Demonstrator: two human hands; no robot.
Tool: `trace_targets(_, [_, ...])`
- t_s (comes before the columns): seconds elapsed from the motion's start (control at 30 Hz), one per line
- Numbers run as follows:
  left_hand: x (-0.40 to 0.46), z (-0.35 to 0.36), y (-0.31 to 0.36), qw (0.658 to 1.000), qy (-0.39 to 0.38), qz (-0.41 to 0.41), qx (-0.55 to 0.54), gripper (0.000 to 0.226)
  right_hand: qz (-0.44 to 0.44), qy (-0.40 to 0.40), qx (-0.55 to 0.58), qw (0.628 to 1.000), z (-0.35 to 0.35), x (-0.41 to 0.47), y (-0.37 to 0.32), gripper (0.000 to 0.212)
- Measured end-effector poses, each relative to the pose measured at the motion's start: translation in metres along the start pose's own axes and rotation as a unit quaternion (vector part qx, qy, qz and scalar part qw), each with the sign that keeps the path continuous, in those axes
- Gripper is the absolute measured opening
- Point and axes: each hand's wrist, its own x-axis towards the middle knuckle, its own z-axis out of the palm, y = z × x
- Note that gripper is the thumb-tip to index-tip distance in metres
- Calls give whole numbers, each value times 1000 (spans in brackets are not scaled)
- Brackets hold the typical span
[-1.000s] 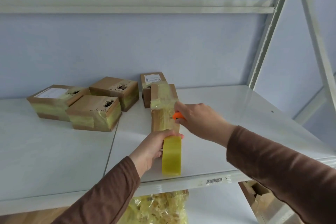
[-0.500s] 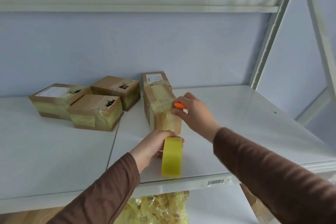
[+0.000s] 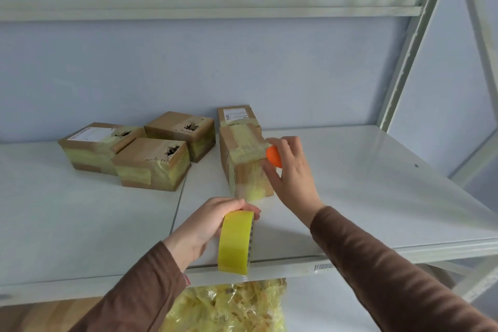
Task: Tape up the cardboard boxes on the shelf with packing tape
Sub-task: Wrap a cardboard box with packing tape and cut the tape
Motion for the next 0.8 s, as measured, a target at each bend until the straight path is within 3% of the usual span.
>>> trace_targets(0.07, [-9, -9, 2, 999, 12, 47, -12, 34, 31, 25, 115, 993, -2, -5, -19, 31])
trace_targets(0.17, [-28, -29, 9, 993, 16, 113, 39, 33, 98, -77, 270, 955, -2, -10, -46, 20])
trace_targets(0.27, [-45, -46, 12, 978, -1, 157, 139, 35, 130, -159, 321, 924, 1, -8, -62, 12])
trace_targets(0.33, [-53, -55, 12, 973, -6, 158, 169, 35, 172, -187, 372, 893, 4, -6, -72, 15])
trace_targets(0.4, [-58, -62, 10, 972, -5, 150, 179, 34, 192, -238, 388, 870, 8, -7, -84, 37])
trace_targets(0.47, [-61, -70, 9, 972, 2, 141, 187, 29, 158, -290, 348, 877, 16, -11, -97, 63])
trace_targets(0.5, [-62, -73, 8, 971, 3, 141, 196, 29, 131, -305, 321, 887, 21, -14, -104, 64])
trace_targets(0.6, [-66, -86, 3, 966, 13, 126, 224, 27, 82, -308, 282, 905, 42, -20, -119, 37])
trace_targets(0.7, [-68, -104, -1, 953, 54, 101, 280, 27, 91, -259, 282, 919, 64, -25, -129, 14])
trace_targets(0.8, [-66, -129, -3, 889, 112, 104, 431, 33, 138, -201, 285, 927, 95, -32, -137, 15])
